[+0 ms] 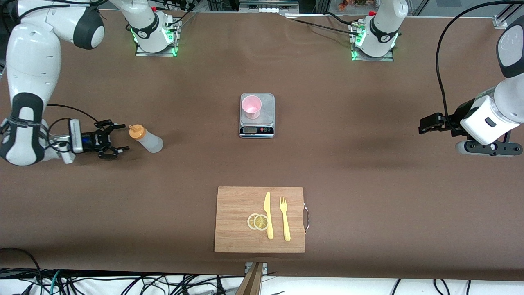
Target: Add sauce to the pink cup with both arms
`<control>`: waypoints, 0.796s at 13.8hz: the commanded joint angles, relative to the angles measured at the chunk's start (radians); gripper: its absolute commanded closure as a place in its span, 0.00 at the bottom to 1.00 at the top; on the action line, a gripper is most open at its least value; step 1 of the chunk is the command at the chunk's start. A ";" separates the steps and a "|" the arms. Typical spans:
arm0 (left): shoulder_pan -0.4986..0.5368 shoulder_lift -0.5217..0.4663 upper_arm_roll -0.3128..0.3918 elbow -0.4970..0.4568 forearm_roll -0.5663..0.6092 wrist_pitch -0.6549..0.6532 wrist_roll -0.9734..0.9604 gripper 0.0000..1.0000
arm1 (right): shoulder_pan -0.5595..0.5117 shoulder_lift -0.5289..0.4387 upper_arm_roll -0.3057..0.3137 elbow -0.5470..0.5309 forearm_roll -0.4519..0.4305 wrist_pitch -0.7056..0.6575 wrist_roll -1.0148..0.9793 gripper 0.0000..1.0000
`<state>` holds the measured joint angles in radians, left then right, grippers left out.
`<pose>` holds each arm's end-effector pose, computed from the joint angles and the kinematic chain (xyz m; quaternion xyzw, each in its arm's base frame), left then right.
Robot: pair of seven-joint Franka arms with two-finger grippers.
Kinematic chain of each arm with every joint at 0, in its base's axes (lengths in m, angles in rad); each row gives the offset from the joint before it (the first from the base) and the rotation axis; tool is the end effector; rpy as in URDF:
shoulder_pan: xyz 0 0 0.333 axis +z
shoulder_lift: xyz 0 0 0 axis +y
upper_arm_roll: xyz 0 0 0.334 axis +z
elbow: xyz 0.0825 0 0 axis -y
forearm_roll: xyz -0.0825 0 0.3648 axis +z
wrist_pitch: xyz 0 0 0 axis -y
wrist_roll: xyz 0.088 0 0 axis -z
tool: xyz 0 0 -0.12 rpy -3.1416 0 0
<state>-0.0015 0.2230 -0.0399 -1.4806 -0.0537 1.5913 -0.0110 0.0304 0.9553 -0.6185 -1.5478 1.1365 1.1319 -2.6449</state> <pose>0.6001 -0.0287 0.5452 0.9979 -0.0129 -0.0568 0.0297 0.5701 -0.1504 0.1643 -0.5306 -0.6223 -0.3139 0.4824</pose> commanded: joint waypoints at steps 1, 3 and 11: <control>0.003 0.013 0.003 0.031 -0.026 -0.019 0.020 0.00 | 0.009 -0.070 -0.052 0.003 -0.018 -0.011 0.150 0.00; 0.003 0.013 0.003 0.031 -0.026 -0.019 0.020 0.00 | 0.020 -0.092 -0.069 0.027 -0.018 -0.009 0.293 0.00; 0.003 0.015 0.003 0.031 -0.021 -0.019 0.020 0.00 | 0.161 -0.193 -0.165 0.166 -0.084 0.003 0.847 0.00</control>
<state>-0.0015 0.2235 -0.0399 -1.4806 -0.0538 1.5913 -0.0110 0.1210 0.7790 -0.7192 -1.3953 1.0900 1.1310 -1.8775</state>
